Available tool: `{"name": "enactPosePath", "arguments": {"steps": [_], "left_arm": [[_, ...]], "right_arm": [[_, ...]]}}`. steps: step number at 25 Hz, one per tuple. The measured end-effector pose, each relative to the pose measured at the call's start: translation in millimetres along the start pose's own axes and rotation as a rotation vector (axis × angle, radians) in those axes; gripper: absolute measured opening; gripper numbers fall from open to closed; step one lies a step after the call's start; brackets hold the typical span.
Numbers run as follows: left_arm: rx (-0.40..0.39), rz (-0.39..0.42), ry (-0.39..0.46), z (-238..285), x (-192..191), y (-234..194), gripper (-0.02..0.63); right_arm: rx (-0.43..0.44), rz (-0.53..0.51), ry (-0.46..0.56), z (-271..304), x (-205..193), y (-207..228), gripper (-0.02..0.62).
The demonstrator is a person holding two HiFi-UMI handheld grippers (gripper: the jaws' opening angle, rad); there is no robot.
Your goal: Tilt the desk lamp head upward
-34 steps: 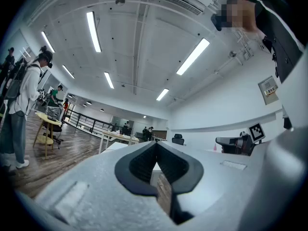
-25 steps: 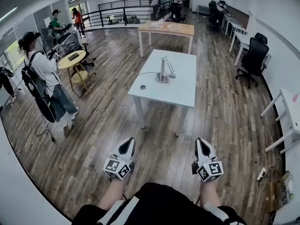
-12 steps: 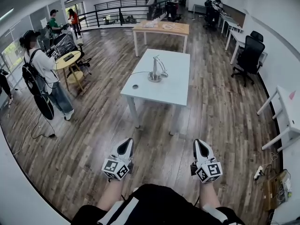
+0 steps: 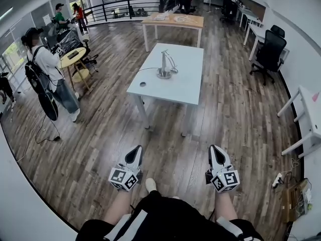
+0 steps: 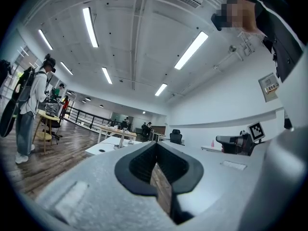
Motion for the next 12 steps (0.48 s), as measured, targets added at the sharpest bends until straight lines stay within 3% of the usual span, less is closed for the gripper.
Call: {"name": "enactPosePath", "arguments": {"steps": [12], "left_arm": [[-0.023,-0.011,0.011,42,9,-67,0.000]], "right_arm": [[-0.035,-0.016,-0.011,67,3,-11,0.002]]}}
Point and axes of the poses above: the fingertips, and each gripper's own axes: z forward along the fingers, y to its right, x out of its top, the point moved 4 cm from there along -z, backward along the fingers, and after that the axes turned 3 degrees about -x, right-handed, at the moved point
